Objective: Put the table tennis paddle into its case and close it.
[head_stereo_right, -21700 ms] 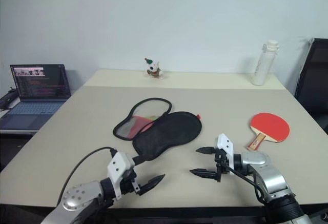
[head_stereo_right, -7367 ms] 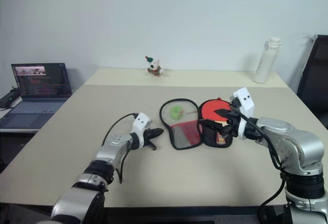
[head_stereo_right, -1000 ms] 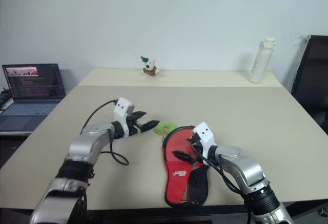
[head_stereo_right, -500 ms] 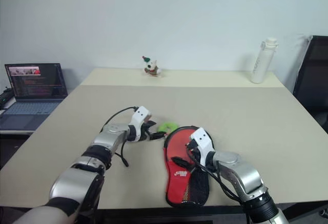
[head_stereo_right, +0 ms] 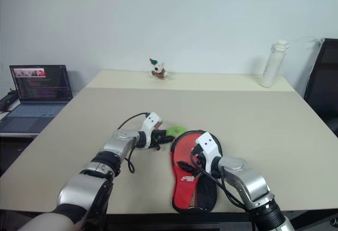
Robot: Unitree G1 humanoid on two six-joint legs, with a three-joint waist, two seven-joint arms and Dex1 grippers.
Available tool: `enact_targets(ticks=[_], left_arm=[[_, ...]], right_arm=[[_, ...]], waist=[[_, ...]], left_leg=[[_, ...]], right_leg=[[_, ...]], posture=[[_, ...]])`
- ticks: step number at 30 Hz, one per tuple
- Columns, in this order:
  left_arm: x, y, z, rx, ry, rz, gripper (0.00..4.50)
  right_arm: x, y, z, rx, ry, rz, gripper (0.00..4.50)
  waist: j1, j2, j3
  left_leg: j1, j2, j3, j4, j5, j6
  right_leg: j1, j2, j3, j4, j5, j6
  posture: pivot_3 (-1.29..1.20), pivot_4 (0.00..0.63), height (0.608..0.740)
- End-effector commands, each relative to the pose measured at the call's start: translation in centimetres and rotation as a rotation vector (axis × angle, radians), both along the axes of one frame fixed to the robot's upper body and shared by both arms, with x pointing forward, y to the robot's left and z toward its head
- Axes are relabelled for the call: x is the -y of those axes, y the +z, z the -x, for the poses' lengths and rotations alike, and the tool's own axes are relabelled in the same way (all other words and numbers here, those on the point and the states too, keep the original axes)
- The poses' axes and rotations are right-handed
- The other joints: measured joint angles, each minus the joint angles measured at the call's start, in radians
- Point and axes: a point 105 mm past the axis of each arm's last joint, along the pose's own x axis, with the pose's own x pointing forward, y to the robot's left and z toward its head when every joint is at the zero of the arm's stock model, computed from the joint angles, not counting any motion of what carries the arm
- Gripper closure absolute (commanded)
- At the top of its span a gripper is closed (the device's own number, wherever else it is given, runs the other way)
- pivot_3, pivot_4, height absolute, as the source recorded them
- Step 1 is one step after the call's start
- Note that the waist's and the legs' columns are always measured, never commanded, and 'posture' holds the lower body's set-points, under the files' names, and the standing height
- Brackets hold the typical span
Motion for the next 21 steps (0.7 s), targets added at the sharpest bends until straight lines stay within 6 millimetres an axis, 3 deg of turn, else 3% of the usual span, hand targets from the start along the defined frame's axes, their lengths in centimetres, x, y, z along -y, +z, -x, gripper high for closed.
enact_targets(ticks=[1,3,11,15,21], left_arm=[[0.1,-0.6,0.2,-0.007,-0.002,-0.015,4.14],[0.1,-0.6,0.3,-0.009,-0.005,-0.014,4.46],[-0.3,-0.7,0.2,-0.015,0.008,-0.045,4.46],[-0.8,0.0,-1.2,0.047,0.095,-0.128,4.46],[1.0,1.8,-2.6,0.164,0.125,-0.189,4.46]], right_arm=[[-0.3,1.6,-0.9,0.080,-0.020,-0.018,0.00],[-0.4,1.5,-1.2,0.079,-0.030,-0.010,0.00],[-0.6,-1.4,-0.4,-0.020,0.020,0.109,0.00],[-0.5,-2.5,0.4,-0.063,0.048,0.138,0.00],[-0.1,-3.1,0.6,-0.084,0.046,0.167,0.00]], waist=[[-0.001,0.000,0.000],[-0.001,0.000,0.000],[-0.003,0.000,-0.001],[-0.003,-0.002,-0.003],[-0.003,-0.003,-0.004]], left_leg=[[0.000,0.000,0.000,0.000,0.000,0.000],[0.000,0.000,0.000,0.000,0.000,0.000],[0.001,0.000,0.000,0.000,0.000,0.000],[0.002,0.000,-0.001,0.001,0.000,0.000],[0.003,0.000,-0.002,0.001,-0.001,0.003]], right_leg=[[0.000,0.000,0.000,0.000,0.000,0.000],[0.000,0.000,0.000,0.001,0.000,0.000],[0.000,0.000,0.000,0.001,0.000,0.000],[0.002,0.000,0.000,0.001,0.000,0.000],[0.003,0.000,-0.002,0.002,0.001,0.001]], posture=[[0.00,0.150,0.740],[0.00,0.150,0.740],[0.00,0.150,0.740],[0.00,0.150,0.740],[0.00,0.150,0.740]])
